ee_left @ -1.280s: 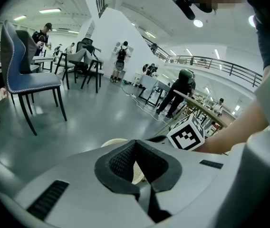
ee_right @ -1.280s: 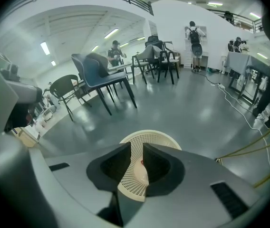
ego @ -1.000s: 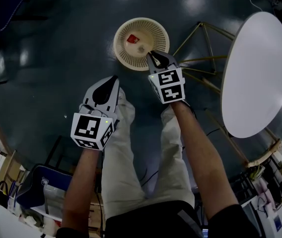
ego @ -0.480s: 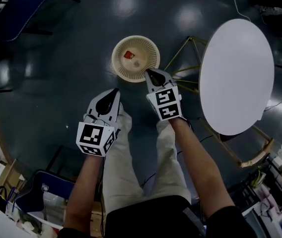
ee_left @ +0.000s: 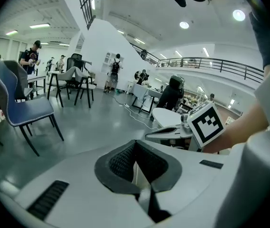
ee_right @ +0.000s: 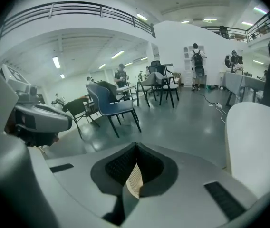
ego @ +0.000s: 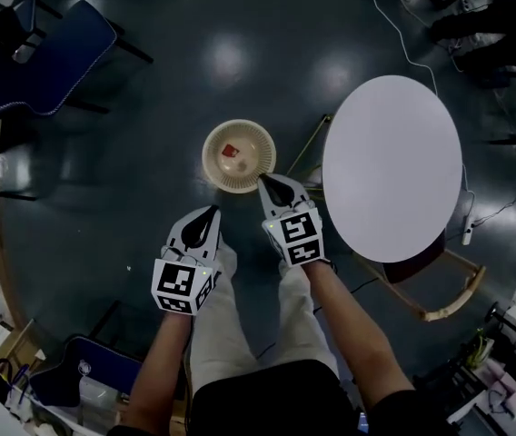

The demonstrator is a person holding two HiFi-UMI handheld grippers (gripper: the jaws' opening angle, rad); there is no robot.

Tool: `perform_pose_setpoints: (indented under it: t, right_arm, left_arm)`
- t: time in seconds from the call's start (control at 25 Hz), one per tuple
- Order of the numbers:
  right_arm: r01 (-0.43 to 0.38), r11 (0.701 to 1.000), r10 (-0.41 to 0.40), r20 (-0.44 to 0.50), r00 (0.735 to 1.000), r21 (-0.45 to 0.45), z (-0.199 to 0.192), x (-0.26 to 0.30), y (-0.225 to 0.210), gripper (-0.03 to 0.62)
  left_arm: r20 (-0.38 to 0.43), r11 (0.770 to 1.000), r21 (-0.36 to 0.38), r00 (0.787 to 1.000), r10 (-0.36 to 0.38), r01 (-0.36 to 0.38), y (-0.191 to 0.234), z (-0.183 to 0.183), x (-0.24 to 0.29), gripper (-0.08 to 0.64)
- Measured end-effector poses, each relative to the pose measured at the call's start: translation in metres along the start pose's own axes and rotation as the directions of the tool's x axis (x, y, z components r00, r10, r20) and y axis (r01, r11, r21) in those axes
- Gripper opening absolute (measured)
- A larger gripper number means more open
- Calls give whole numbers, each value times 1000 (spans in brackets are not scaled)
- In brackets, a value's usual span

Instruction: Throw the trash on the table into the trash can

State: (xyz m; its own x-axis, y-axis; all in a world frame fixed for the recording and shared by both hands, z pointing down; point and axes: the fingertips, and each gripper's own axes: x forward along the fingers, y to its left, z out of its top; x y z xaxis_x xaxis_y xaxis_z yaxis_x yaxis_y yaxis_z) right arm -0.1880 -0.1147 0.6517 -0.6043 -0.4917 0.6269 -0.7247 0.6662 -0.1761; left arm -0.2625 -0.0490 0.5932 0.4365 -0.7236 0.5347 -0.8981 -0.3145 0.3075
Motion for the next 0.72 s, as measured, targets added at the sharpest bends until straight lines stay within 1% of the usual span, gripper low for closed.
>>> perform_pose_setpoints:
  t: [0.24,0.4,0.56,0.72]
  right_arm:
    - [-19,1000,18,53,998,12,41,-59,2,18]
    - [-20,1000,20,103,995,5,73,-100,-9,18]
    - [-23,1000,25,140,990,-13,98,-146,-18,18]
    - [-15,999,21,192,981,-32,120,-190,-29,18]
  left_arm:
    - [1,998,-25,999,51,-51,-24,23,-28,9]
    - [28,999,-1,998,51,-51,-48,53,-35,9]
    - [61,999,22,997,40,-41,-81,85,-41,9]
    - [83,997,71,996,27,-33,-117,110,-43,9]
